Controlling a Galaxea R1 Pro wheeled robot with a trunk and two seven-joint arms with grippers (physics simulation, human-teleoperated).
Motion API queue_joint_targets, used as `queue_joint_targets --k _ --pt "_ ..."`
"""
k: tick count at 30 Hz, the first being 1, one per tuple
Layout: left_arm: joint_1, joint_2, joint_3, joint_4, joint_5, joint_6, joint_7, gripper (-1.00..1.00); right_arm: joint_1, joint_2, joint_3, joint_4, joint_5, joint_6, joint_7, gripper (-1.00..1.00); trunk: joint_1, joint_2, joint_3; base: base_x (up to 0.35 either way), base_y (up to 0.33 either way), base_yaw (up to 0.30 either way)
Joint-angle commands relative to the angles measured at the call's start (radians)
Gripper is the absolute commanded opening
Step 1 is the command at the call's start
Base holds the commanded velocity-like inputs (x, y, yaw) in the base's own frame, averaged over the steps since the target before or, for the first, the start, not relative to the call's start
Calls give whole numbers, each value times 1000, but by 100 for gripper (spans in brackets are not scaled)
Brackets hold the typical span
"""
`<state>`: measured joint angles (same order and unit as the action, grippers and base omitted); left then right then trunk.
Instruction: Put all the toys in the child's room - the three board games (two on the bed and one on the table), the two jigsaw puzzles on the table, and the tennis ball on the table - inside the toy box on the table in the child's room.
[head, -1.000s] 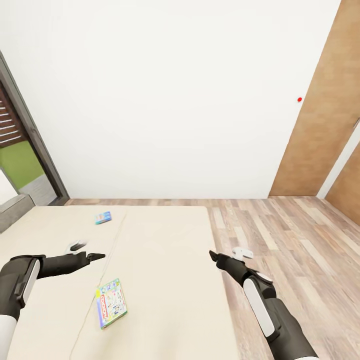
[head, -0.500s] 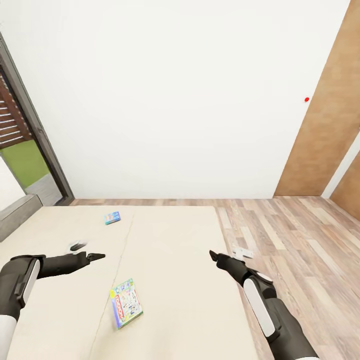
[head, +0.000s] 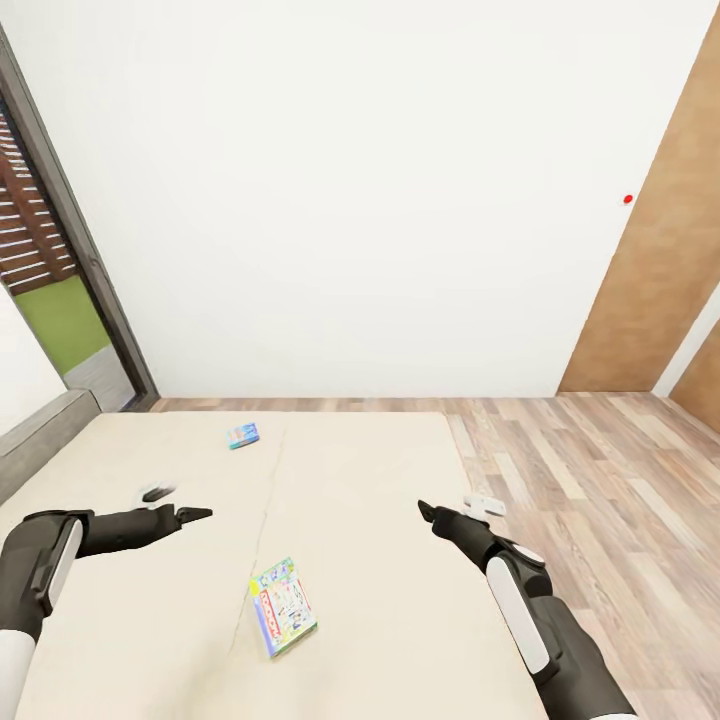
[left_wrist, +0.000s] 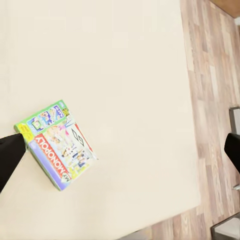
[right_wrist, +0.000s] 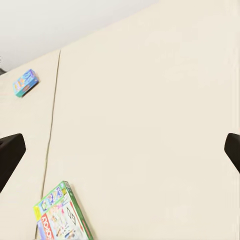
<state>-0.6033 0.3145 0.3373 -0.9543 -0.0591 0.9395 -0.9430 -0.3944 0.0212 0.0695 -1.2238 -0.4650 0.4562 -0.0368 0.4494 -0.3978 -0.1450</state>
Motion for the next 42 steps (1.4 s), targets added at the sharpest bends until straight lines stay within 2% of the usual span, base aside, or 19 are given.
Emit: queue_joint_targets --k 1,13,20,26,31,34,36,37,38,41,42 --pt "-1 -1 1 0 -6 6 -8 100 -1 0 0 -2 -7 4 -4 100 1 -2 -2 0 235 0" --pt "-1 -3 -2 2 -9 3 -6 100 -1 0 32 3 -6 3 -12 100 1 -2 -2 0 223 0" --pt "-1 -4 -2 2 -6 2 -7 100 -1 0 36 -3 -6 3 -13 100 1 -2 -2 0 51 0" --pt "-1 -16 -7 4 -12 3 8 100 -2 1 37 4 -7 6 -15 100 1 -2 -2 0 7 0" --pt "-1 -49 -49 8 -17 4 15 100 1 1 35 4 -10 16 -26 100 1 -2 -2 0 1 0" --pt "-1 -81 -89 13 -23 3 48 100 1 0 36 3 -8 20 -59 100 1 -2 -2 0 0 0" --pt "-1 -112 -113 15 -29 -1 107 100 1 1 37 1 -8 27 -96 100 1 -2 -2 0 0 0" --pt "-1 -136 -122 17 -30 -5 160 100 1 1 38 1 -9 30 -123 100 1 -2 -2 0 0 0" --pt "-1 -148 -126 17 -31 -7 188 100 1 1 38 0 -9 31 -135 100 1 -2 -2 0 0 0" --pt "-2 -206 -135 36 -28 -32 335 100 0 1 39 -4 -9 35 -174 100 1 -2 -2 0 0 0" --pt "-2 -218 -136 43 -26 -39 360 100 0 0 39 -6 -9 35 -178 100 1 -2 -2 0 0 0"
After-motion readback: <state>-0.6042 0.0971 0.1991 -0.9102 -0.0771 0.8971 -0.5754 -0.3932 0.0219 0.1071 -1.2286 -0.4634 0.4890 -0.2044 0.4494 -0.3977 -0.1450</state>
